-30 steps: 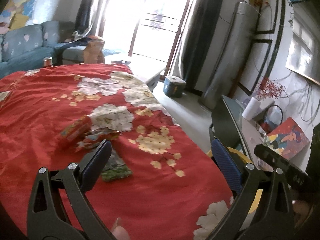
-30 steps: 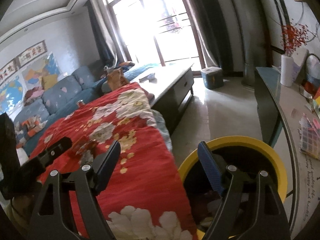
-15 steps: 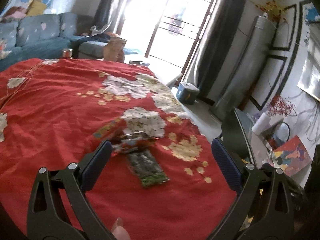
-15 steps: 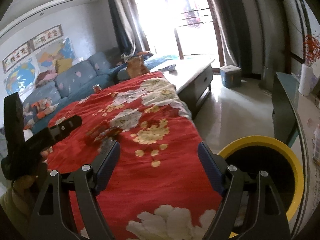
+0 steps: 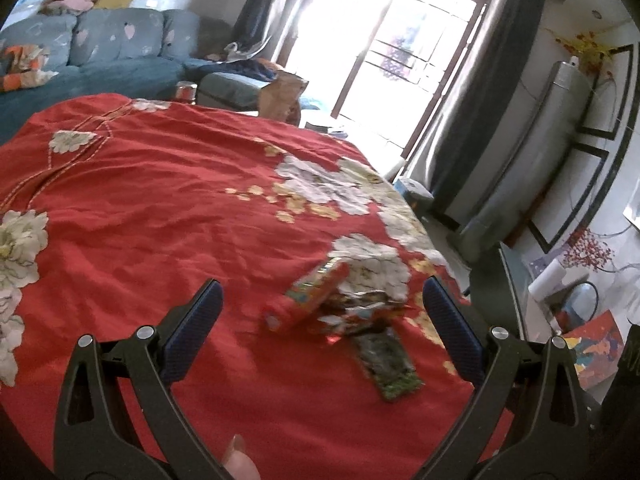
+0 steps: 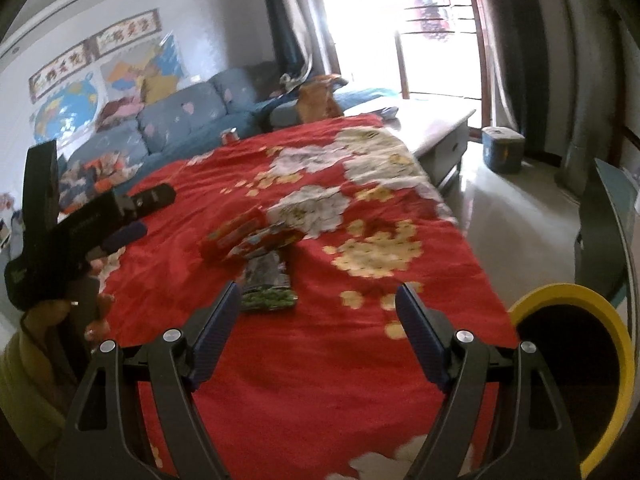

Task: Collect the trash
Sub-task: 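Grasp the red candy tube with the left tool while the right tool grasps the green pea snack bag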

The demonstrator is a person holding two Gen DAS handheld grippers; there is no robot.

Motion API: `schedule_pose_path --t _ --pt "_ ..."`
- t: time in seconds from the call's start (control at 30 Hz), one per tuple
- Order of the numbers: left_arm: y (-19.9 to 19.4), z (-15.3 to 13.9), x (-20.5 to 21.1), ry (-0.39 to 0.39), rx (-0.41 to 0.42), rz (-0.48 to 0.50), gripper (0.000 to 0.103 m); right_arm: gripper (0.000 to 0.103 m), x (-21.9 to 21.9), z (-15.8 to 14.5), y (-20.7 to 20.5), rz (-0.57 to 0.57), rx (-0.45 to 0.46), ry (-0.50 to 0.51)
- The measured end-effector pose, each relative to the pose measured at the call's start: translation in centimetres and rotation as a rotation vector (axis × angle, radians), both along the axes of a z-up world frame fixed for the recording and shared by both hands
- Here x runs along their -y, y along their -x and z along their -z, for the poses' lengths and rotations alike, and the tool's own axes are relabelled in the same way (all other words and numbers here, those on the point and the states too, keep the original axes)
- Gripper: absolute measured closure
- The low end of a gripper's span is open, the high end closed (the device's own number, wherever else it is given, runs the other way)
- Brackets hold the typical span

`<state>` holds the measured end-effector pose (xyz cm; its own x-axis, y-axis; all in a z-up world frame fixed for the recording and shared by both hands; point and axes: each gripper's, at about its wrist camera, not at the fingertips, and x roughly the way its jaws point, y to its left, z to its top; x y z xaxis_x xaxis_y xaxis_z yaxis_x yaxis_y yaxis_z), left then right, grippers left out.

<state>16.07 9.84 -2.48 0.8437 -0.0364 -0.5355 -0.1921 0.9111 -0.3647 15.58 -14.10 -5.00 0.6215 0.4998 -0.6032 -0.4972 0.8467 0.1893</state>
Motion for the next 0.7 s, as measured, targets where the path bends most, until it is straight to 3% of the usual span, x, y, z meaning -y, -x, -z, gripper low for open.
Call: schedule_pose_path --t 0.07,0.3,0.5,0.7 --pt "-0.4 0.4 -0.7 0.007 -0.016 -0.001 0.012 0.026 -1.2 0.4 -0.4 -0.022 -0.009 0.015" --pt "-2.8 1.9 -2.3 0.041 -0.083 0.054 0.034 0.026 -4.6 2.3 -2.4 -0.076 -0.061 0.048" --pt "-5.1 3.2 -1.7 0.018 -0.137 0.120 0.046 0.027 -6.7 3.8 -3.7 -0.095 -0.096 0.088" --pt "-7.0 4.1 -0.5 -0.032 -0.179 0.172 0.052 0.038 -7.5 5.7 -5.0 -0.097 -0.159 0.113"
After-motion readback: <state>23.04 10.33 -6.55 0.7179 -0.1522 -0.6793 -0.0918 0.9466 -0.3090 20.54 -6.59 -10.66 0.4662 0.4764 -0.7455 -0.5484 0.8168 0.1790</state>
